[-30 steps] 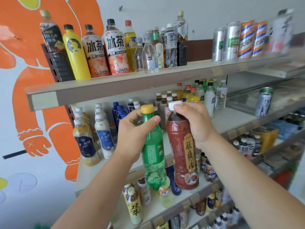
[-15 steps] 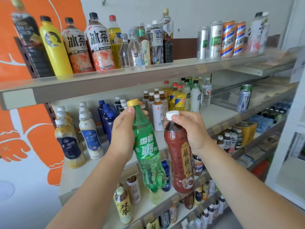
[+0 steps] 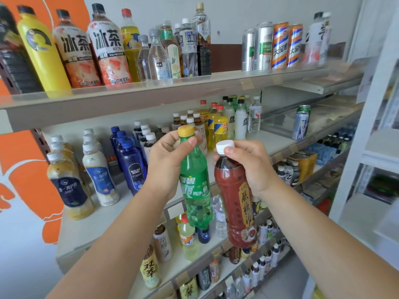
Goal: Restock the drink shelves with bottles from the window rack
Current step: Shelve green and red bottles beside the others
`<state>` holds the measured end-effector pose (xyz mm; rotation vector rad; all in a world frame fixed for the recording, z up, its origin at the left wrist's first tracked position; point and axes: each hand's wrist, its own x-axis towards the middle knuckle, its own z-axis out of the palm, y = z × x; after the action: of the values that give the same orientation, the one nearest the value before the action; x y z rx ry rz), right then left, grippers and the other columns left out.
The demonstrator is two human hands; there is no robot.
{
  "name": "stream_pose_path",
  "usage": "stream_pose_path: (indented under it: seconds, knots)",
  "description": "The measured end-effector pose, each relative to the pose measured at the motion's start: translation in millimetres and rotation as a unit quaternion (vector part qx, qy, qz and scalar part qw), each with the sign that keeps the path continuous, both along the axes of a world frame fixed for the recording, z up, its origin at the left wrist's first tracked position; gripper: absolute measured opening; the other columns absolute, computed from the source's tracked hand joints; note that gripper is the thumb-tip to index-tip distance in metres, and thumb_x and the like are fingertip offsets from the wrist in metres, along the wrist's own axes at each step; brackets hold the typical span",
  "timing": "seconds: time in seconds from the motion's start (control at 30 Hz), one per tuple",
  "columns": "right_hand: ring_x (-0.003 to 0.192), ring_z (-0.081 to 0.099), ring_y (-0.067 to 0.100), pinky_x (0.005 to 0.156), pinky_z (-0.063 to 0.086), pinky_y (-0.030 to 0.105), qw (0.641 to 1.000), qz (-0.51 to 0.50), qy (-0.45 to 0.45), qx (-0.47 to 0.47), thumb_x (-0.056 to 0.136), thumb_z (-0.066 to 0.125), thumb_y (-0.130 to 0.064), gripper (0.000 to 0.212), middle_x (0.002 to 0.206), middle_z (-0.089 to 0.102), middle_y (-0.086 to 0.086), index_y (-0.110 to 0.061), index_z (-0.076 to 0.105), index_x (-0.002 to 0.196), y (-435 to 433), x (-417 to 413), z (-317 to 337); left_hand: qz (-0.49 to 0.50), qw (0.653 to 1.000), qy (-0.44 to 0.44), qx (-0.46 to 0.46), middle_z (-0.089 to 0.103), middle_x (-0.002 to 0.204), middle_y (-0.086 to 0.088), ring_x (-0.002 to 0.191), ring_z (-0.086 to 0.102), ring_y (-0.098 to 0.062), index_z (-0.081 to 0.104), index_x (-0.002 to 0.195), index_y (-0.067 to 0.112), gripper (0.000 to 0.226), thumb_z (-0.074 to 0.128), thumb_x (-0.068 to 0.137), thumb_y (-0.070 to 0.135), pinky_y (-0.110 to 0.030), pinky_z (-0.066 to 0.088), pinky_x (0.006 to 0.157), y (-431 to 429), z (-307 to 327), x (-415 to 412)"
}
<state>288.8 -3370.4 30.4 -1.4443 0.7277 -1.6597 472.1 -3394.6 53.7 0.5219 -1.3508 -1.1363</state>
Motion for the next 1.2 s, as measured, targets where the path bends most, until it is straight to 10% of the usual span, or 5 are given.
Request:
stream_pose_path:
  seconds: [0.33,0.57,0.73,0.93,1.2]
  knots:
    - [0.068,0.063,0.03,0.067,0.049,0.039,0.998,-0.059,0.003,0.003,0.069,0.072,-0.036,0.027,0.077,0.068,0.033,-0.013,0.081,0.08,-35.7,-54.9,-15.7,0.034,0.999,-0.034,-0.001,0.078,0.081,-0.003,0.07,0.073,-0.015,0.065,0.099,0.005,0.022,0.075,0.079,0.004,-0.031,0.059,0.062,-46.4,-4.1,-69.3]
    - [0.066,0.064,0.023,0.065,0.049,0.031,0.992,-0.122,0.005,0.012,0.069,0.073,-0.035,0.018,0.072,0.072,0.013,-0.02,0.082,0.076,-110.9,-134.1,-25.4,0.062,0.996,-0.051,0.028,0.065,0.092,-0.031,0.079,0.062,-0.03,0.061,0.094,0.0,0.058,0.093,0.059,0.033,-0.058,0.055,0.081,-139.7,-12.9,-160.2]
    - [0.063,0.056,0.027,0.062,0.042,0.037,0.987,-0.152,0.049,-0.019,0.072,0.071,-0.038,0.047,0.074,0.058,0.042,0.008,0.071,0.079,-182.9,-203.8,-24.4,0.083,0.994,-0.063,0.02,0.053,0.071,-0.004,0.067,0.051,-0.015,0.055,0.076,0.018,0.035,0.089,0.07,0.022,-0.036,0.048,0.069,-211.6,-15.2,-230.1]
    - [0.06,0.065,0.018,0.061,0.05,0.029,0.99,-0.137,0.029,0.002,0.075,0.072,-0.026,0.012,0.067,0.072,0.005,-0.017,0.08,0.073,-253.3,-267.4,-16.2,0.102,0.992,-0.081,0.006,0.048,0.061,0.01,0.055,0.044,-0.004,0.05,0.073,0.022,0.039,0.088,0.072,0.017,-0.022,0.042,0.058,-281.4,-7.8,-296.1]
    - [0.056,0.063,0.014,0.057,0.048,0.024,0.986,-0.164,0.041,-0.014,0.072,0.072,-0.029,0.013,0.06,0.07,0.0,-0.021,0.079,0.067,-315.5,-326.4,-5.0,0.164,0.967,-0.188,-0.045,0.055,0.067,0.001,0.06,0.049,-0.012,0.055,0.078,0.014,0.038,0.088,0.072,0.032,-0.03,0.043,0.058,-344.1,-0.2,-353.9]
